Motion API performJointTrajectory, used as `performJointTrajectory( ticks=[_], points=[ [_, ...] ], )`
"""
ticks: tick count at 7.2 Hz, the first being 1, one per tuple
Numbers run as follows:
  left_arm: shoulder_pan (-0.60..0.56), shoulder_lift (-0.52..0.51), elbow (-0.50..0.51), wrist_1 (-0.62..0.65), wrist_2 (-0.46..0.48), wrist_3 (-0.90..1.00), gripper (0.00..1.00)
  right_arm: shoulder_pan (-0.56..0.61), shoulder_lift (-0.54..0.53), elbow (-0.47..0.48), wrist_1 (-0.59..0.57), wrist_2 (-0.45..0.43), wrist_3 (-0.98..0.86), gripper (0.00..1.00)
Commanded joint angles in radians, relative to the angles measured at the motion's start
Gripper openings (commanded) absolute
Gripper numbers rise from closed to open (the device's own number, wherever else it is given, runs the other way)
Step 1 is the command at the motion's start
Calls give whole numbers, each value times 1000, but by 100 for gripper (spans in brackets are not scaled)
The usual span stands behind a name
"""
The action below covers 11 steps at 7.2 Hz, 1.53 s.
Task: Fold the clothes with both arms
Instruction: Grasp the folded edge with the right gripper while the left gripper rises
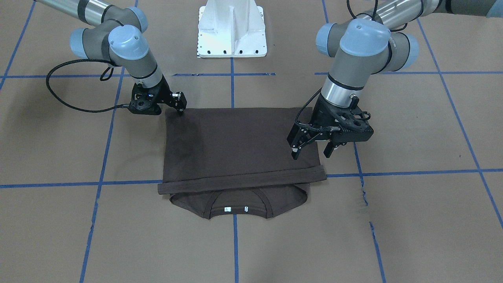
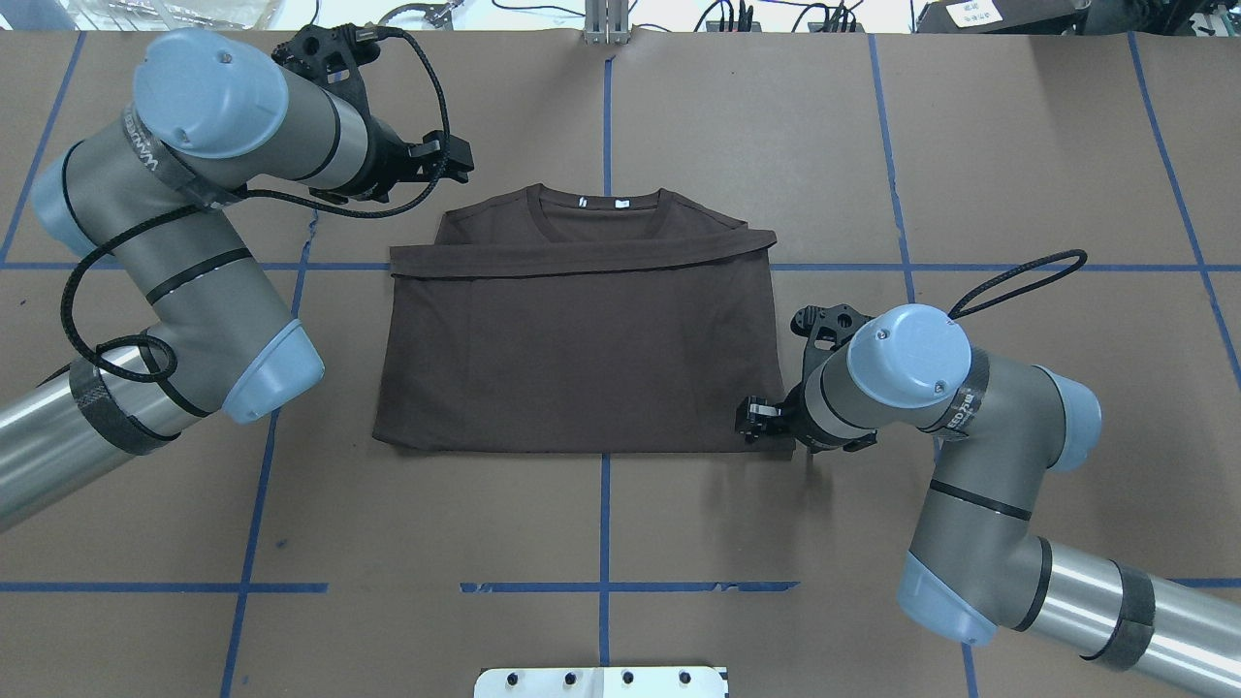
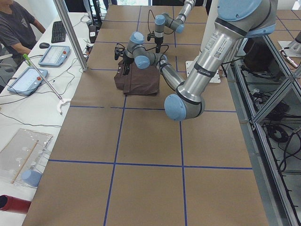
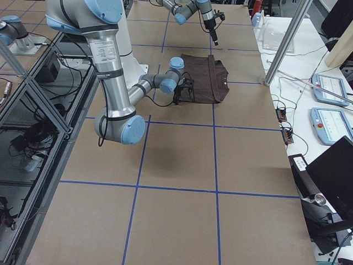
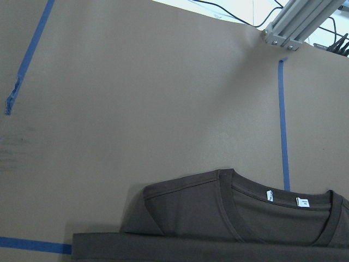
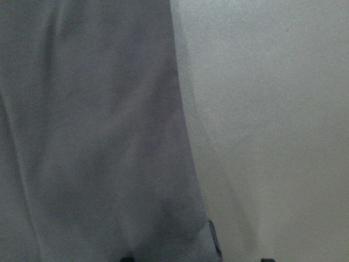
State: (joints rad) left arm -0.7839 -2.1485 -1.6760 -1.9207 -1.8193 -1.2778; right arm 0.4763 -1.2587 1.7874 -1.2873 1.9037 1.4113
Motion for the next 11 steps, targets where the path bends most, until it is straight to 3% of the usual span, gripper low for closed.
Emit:
performJointTrajectory(
  ticks=[1, 5, 6, 8, 9, 11],
  points=[
    [0, -1, -2, 0, 0, 0, 100, -7, 1, 1, 0, 11, -6, 0],
    [0, -1, -1, -3, -2, -2, 100, 22, -4, 29, 0, 81, -15, 0],
    [0, -2, -1, -3, -2, -3, 100, 22, -45, 80, -10, 81, -12, 0],
    [2, -13, -1, -8, -2, -24, 100, -49, -295, 278, -7, 118, 2, 0],
    [3, -13, -2, -8, -2, -32, 100, -111, -385, 326, -7, 120, 9, 0],
    [5, -16, -5, -6, 2, -35, 100, -296, -474, 395, 0, 80, 183, 0]
  ],
)
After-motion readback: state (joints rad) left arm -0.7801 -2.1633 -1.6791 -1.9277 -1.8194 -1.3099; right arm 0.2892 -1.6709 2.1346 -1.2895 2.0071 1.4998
